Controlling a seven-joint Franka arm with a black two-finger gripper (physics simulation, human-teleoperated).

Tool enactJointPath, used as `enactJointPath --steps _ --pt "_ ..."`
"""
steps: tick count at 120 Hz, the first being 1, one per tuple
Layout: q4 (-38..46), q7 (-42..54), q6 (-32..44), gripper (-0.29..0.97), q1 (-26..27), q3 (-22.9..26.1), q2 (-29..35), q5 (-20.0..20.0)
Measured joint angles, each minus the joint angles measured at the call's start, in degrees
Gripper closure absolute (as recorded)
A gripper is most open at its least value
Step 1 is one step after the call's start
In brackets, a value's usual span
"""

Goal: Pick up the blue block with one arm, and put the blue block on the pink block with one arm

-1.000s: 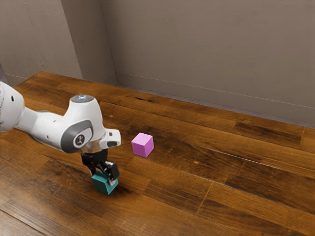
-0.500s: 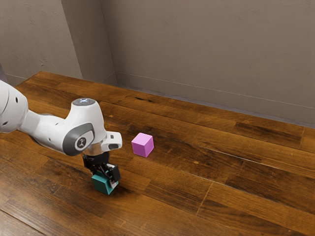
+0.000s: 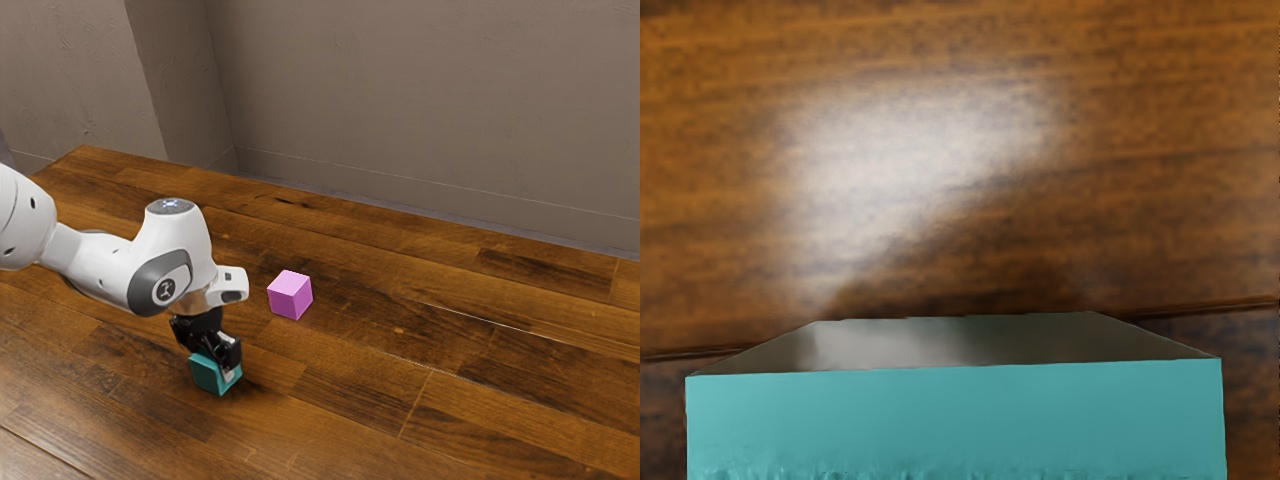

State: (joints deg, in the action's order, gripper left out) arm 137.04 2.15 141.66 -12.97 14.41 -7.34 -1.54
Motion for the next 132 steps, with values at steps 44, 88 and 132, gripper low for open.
enactJointPath --steps 44,88,132 --pt "-5.9 -0.9 -1.4 0.32 -0.1 0.1 1.1 -0.3" --pt "-28.3 -1.4 -9.5 0.32 0.3 0.2 -10.2 -3.8" --pt "-43.7 -3.4 -20.3 0.31 2.4 -0.3 -20.4 -5.4"
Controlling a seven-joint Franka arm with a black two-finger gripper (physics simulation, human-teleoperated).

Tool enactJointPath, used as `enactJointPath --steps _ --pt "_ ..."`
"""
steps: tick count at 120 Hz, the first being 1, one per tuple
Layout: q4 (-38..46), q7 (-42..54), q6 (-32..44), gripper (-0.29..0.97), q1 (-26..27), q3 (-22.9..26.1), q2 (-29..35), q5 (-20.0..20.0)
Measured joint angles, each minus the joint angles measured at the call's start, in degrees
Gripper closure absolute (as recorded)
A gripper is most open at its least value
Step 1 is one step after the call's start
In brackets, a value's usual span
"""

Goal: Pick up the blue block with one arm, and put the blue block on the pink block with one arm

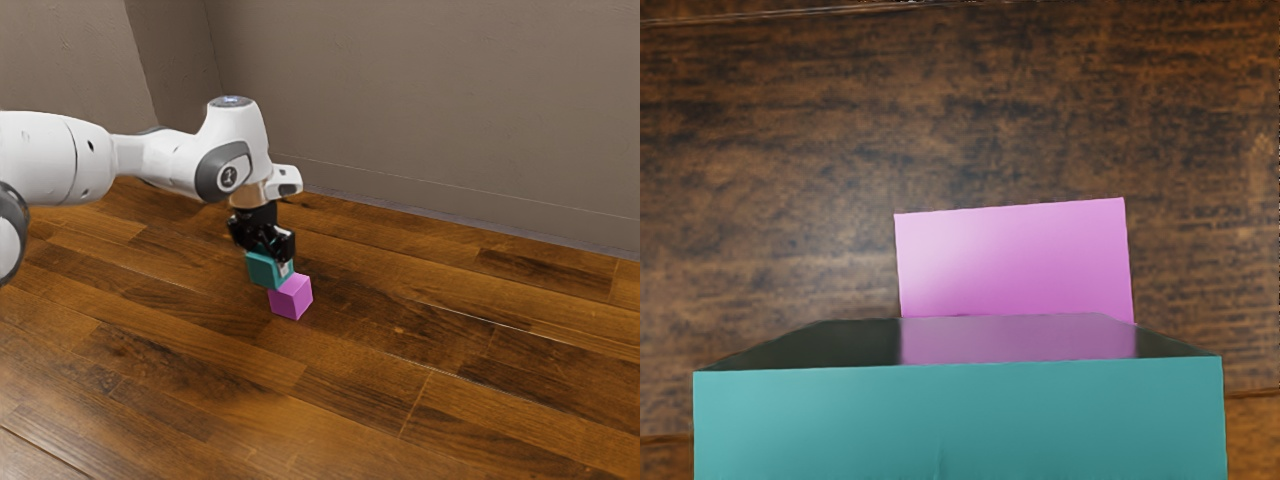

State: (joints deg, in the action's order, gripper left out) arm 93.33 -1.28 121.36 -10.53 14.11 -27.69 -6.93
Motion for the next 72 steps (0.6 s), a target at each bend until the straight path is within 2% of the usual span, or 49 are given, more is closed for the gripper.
enactJointPath --steps 30,72 --pt "-3.8 -2.5 -4.4 0.31 1.2 0.0 -2.0 0.3" --pt "-7.1 -6.0 -6.9 0.32 2.3 0.0 -4.0 0.4"
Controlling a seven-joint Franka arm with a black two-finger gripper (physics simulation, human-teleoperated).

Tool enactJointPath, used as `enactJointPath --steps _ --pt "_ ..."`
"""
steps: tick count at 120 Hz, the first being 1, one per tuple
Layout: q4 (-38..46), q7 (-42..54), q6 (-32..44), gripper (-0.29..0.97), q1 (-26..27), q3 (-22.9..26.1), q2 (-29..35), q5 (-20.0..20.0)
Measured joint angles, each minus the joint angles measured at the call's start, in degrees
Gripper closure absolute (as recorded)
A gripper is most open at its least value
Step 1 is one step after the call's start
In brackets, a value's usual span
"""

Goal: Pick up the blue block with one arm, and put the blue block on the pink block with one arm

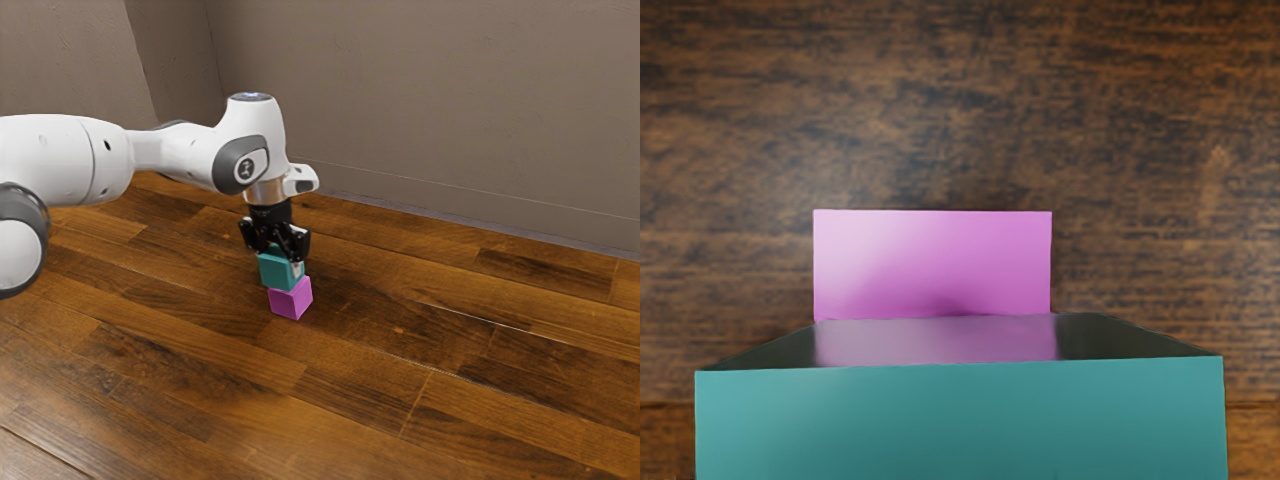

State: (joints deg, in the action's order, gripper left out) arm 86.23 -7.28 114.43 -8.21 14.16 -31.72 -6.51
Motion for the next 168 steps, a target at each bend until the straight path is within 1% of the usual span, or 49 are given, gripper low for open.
enactJointPath --steps 46,82,101,133,149,168 --pt "-0.2 -2.0 -0.6 0.32 0.1 -0.1 -0.5 -0.2" --pt "-5.2 -1.8 -0.7 0.32 0.6 0.1 -3.5 -4.3" --pt "-7.8 -1.5 -0.5 0.32 1.3 0.2 -5.6 -5.2" --pt "-8.0 -1.1 -0.5 0.32 1.7 0.2 -5.3 -5.9" --pt "-7.8 -0.6 0.8 0.32 1.9 0.3 -5.3 -6.4" --pt "-6.1 0.5 4.2 0.32 1.8 -0.1 -4.9 -6.2"
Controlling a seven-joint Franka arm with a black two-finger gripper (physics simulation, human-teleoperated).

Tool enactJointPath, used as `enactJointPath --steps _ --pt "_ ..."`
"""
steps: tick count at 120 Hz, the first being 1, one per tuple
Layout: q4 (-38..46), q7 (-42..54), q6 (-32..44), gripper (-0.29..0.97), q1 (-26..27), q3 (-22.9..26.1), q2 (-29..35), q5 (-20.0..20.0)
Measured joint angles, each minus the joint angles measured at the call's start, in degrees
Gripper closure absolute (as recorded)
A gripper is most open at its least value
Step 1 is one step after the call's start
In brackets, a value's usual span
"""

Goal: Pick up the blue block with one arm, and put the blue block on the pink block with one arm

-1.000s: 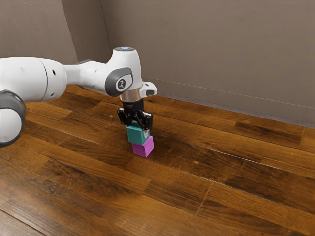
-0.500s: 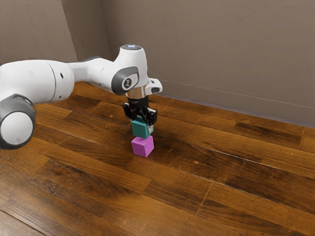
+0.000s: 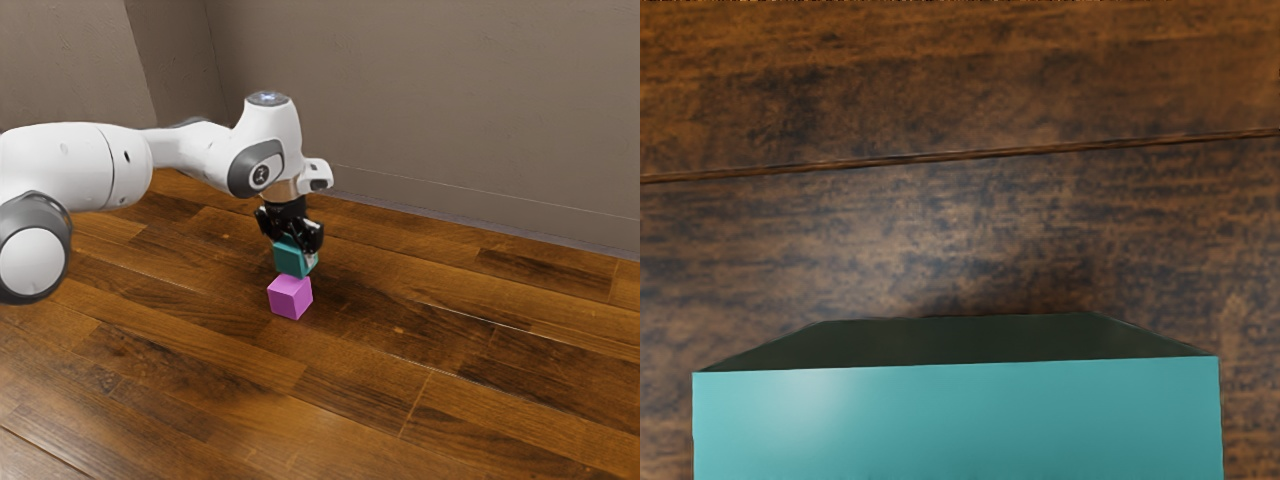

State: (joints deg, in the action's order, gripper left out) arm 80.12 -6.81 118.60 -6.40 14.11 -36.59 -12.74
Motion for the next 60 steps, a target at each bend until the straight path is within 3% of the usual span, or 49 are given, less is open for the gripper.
enactJointPath --steps 60 --pt "5.8 1.8 3.9 0.32 0.1 -2.1 3.5 3.5"
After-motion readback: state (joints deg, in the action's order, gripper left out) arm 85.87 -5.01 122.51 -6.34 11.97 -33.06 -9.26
